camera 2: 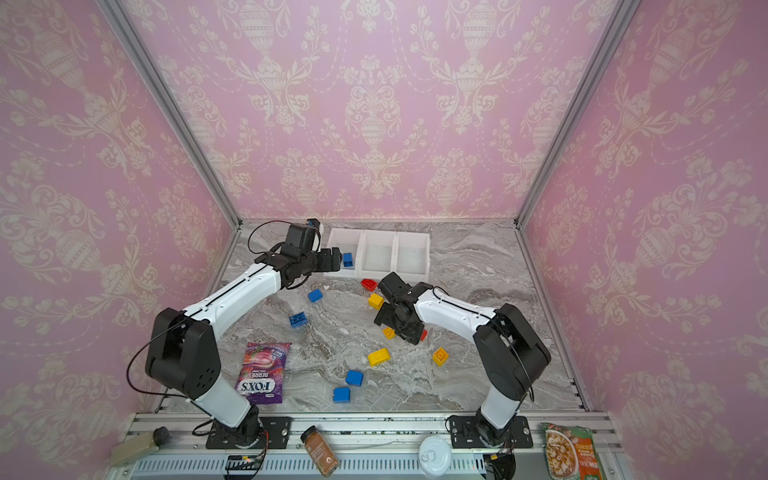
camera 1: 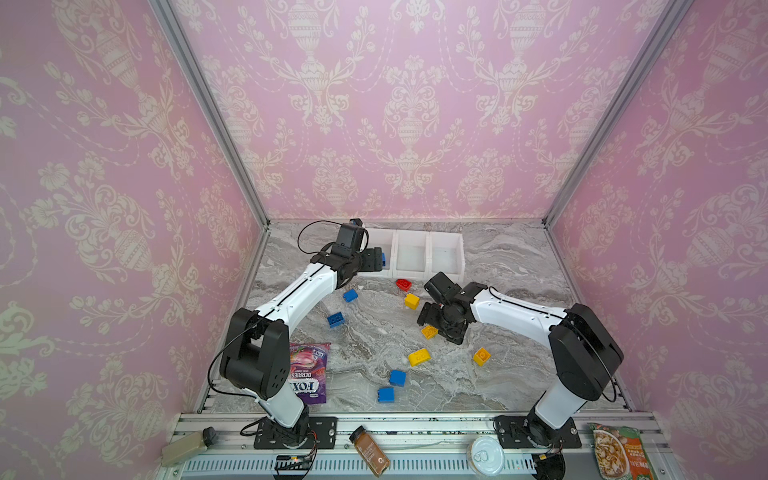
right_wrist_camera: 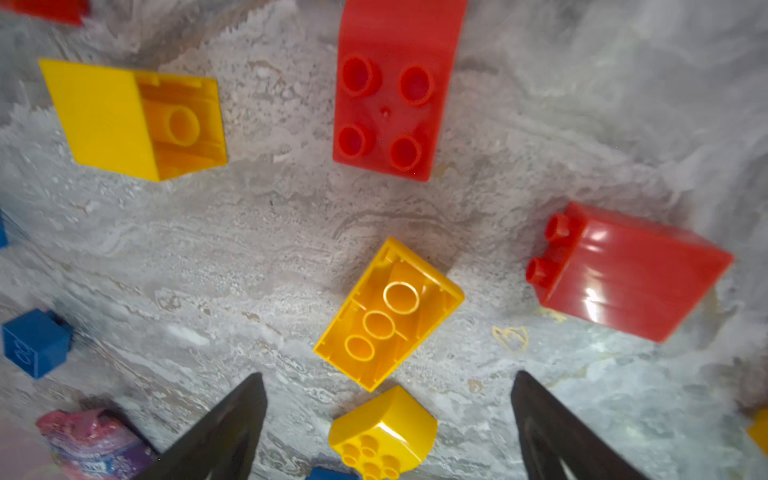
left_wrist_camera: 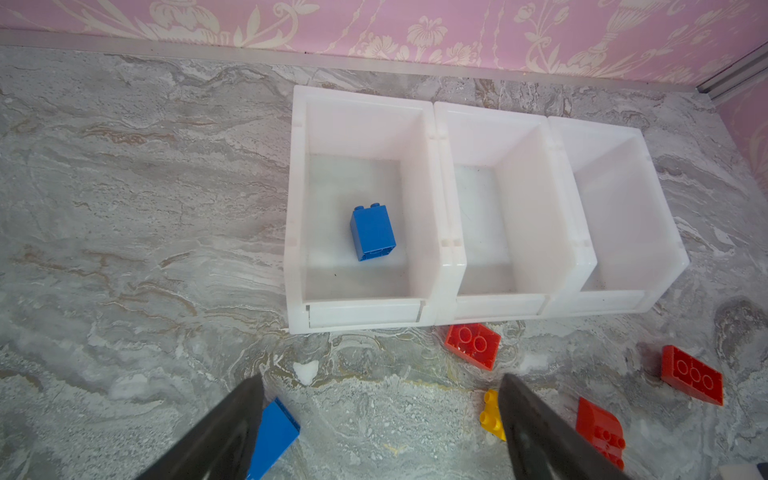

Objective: Sort the legos into containers by color
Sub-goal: 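Grasp a yellow brick with the right gripper while the left gripper withdraws, then carry the yellow brick with the right gripper over the middle compartment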

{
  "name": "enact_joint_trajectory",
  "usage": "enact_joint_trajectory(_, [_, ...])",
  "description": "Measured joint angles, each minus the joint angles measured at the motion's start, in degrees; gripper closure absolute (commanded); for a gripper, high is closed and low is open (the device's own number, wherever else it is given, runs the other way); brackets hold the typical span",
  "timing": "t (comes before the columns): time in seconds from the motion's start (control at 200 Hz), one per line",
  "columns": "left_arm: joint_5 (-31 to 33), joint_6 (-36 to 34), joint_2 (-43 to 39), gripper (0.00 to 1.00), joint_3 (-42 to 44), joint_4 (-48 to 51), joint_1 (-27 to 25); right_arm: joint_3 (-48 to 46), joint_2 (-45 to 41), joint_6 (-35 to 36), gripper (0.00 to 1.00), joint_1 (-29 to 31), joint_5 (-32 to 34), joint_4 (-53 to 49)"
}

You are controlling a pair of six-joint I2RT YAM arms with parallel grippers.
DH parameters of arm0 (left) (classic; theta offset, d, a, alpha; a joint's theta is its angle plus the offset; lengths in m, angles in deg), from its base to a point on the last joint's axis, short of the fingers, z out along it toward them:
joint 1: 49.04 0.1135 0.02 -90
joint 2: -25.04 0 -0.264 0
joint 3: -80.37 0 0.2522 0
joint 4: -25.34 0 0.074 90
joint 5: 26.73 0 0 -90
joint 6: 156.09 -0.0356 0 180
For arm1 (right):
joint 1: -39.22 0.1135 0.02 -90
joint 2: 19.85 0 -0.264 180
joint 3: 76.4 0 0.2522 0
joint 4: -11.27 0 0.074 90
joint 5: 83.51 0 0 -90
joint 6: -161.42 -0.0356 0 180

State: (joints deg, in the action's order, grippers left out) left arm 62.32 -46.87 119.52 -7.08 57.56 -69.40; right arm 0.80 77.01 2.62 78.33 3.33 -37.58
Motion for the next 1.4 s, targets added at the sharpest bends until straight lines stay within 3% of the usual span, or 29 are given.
enact_joint_trajectory(0.205, [0.0,0.0,-1.7,0.08,0.9,0.0,0.5,0.0,0.7,-10.7,0.15,1.1,3.3,1.4])
enact_joint_trajectory(0.41, [-0.1,0.0,-3.8,0.07,1.9,-0.7,1.3,0.1,5.3,-15.4,0.21,1.2,3.3,3.3])
enact_joint_trajectory(0.63, [-0.1,0.0,-5.2,0.06,3.9,-0.7,1.7,1.2,6.3,-15.9,0.26,1.2,4.9,3.7])
enact_joint_trajectory(0.781, [-0.1,0.2,-7.6,0.05,6.2,-0.9,2.0,2.2,7.2,-15.7,0.34,1.2,5.6,2.9])
enact_joint_trajectory(0.856, [-0.2,0.5,-8.9,0.05,7.9,-1.2,2.2,2.3,7.3,-15.0,0.43,1.2,5.6,2.6])
enact_joint_trajectory(1.006, [-0.2,1.6,-10.5,0.05,11.1,-1.6,2.2,2.5,7.7,-14.0,0.46,1.2,5.6,2.3])
enact_joint_trajectory(1.211, [-0.2,2.1,-11.8,0.04,13.1,-1.6,2.3,3.6,8.2,-12.1,0.68,1.1,5.6,0.9])
enact_joint_trajectory(1.401, [-0.2,2.5,-12.9,0.03,14.1,-2.2,2.6,4.8,8.3,-11.1,0.70,1.0,5.6,0.1])
